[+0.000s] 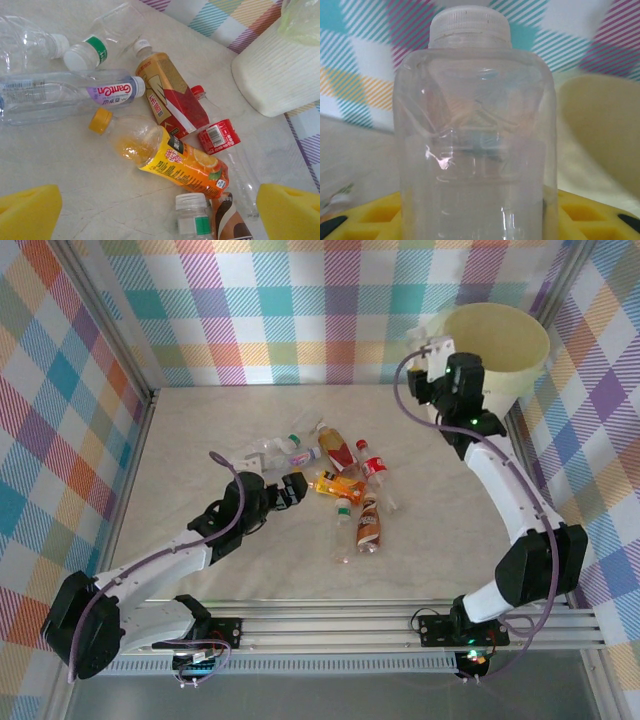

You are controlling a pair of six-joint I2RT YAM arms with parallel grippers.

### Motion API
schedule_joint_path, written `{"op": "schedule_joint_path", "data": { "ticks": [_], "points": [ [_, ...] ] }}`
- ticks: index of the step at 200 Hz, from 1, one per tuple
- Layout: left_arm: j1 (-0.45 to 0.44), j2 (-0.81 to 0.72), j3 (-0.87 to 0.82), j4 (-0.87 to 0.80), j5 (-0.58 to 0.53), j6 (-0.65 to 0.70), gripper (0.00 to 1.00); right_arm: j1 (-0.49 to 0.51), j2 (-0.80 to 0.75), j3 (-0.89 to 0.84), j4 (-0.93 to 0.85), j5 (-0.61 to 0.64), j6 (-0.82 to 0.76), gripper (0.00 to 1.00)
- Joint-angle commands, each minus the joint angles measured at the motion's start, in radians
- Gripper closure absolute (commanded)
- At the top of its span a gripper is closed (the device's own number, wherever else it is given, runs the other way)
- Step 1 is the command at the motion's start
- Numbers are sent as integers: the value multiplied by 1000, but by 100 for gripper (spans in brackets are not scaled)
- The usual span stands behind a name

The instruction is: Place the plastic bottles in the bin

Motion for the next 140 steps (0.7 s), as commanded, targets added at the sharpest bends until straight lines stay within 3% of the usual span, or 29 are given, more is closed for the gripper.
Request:
{"op": "schedule_joint_path", "data": {
  "ticks": [1,33,69,140],
  "points": [
    [-15,2,36,5,-8,-3,1,-74,39,147,21,58,-12,54],
    [-21,-13,24,14,-28,-9,2,-173,125,325,-37,57,9,54],
    [-23,-13,21,19,-32,-8,1,-224,255,508,-112,143,-14,54],
    [-24,-14,20,6,-41,-2,1,-234,346,465,24,290,6,53]
  ]
}}
